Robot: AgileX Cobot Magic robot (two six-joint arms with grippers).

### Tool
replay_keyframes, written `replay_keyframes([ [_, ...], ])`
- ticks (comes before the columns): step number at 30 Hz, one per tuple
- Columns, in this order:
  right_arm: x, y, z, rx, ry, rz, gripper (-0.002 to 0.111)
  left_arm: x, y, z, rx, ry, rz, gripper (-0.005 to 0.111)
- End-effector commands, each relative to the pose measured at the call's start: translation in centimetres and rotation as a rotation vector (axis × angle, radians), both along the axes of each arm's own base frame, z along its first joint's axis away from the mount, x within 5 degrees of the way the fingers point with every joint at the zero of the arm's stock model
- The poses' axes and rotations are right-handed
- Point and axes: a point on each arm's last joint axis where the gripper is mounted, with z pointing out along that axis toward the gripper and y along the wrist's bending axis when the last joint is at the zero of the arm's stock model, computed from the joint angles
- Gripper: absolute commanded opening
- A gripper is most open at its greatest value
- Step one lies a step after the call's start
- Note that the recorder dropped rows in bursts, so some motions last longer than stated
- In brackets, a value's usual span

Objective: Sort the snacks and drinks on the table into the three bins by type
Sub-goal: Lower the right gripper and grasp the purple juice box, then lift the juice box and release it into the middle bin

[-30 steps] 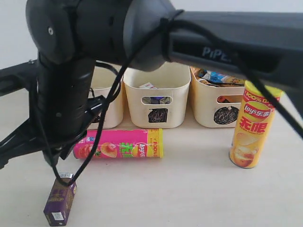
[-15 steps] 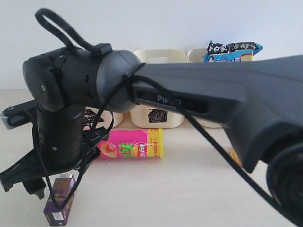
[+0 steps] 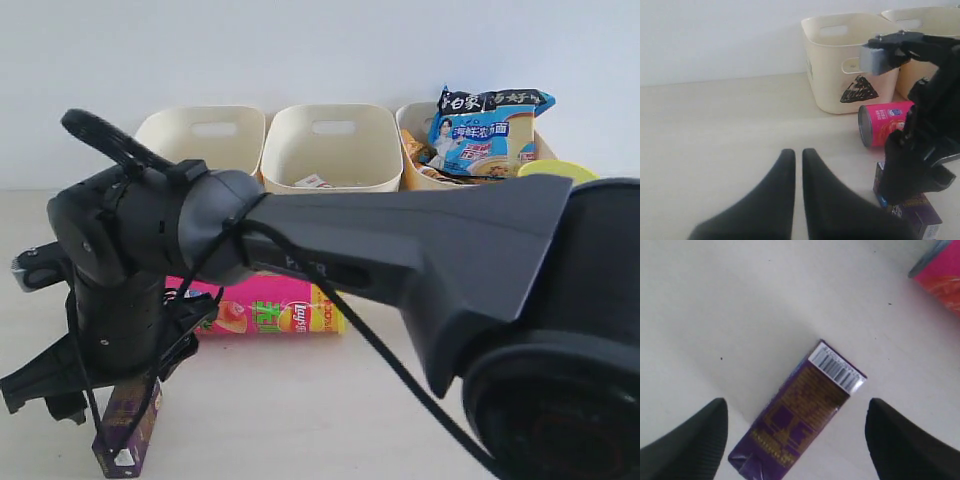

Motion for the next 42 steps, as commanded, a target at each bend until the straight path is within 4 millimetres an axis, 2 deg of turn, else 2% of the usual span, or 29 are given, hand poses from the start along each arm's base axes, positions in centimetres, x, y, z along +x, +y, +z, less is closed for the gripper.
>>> replay_keyframes([
  [1,0.5,1.0,-1.7,-0.012,-0.007,-0.009,0.068,0.0,0.0,0.1,-0.005,-0.007,0.004,0.004],
  [4,0.9,1.0,-2.8,-0.035,-0.01,-0.025,0.068,0.0,0.0,0.1,-0.005,-0.007,0.004,0.004],
  [7,0.9,1.0,-3.0,-0.042,-0.005,-0.028,0.068,0.0,0.0,0.1,-0.005,-0.007,0.004,0.004],
  [10,0.7,0.8,-4.1,-0.088,0.02,-0.025,0.058,0.0,0.0,0.1,-0.005,-0.007,0.004,0.004],
  [13,0.7,0.8,-4.7,-0.1,0.024,-0.019,0.055,0.0,0.0,0.1,-0.005,-0.007,0.004,0.004],
  [15,0.8,0.7,-4.4,-0.104,0.018,-0.012,0.042,0.0,0.0,0.1,-0.005,-0.007,0.004,0.004],
  [17,0.7,0.6,-4.1,-0.113,0.014,-0.01,0.021,0.0,0.0,0.1,-0.005,-0.007,0.004,0.004],
  [18,0.7,0.5,-4.0,-0.121,0.017,-0.007,0.005,0.0,0.0,0.1,-0.005,-0.007,0.004,0.004],
  [19,0.7,0.4,-3.8,-0.122,0.016,-0.002,0.0,0.0,0.0,0.1,-0.005,-0.007,0.004,0.004],
  [21,0.6,0.3,-3.3,-0.135,0.006,0.019,0.0,0.0,0.0,0.1,-0.005,-0.007,0.004,0.004],
  [28,0.7,-1.8,2.6,-0.222,-0.123,0.107,0.0,0.0,0.0,0.1,-0.005,-0.007,0.004,0.004],
  [32,0.5,-3.9,8.4,-0.187,-0.199,0.196,0.0,0.0,0.0,0.1,-0.005,-0.007,0.004,0.004],
  [33,0.6,-4.2,9.2,-0.176,-0.209,0.204,0.0,0.0,0.0,0.1,-0.005,-0.007,0.004,0.004],
  [35,1.4,-5.5,11.1,-0.158,-0.25,0.207,0.0,0.0,0.0,0.1,-0.005,-0.007,0.004,0.004],
  [38,3.9,-7.6,13.5,-0.085,-0.343,0.17,0.0,0.0,0.0,0.1,-0.005,-0.007,0.004,0.004],
  [42,6.8,-9.1,14.0,-0.055,-0.435,0.166,0.0,0.0,0.0,0.1,-0.005,-0.008,0.004,0.004],
])
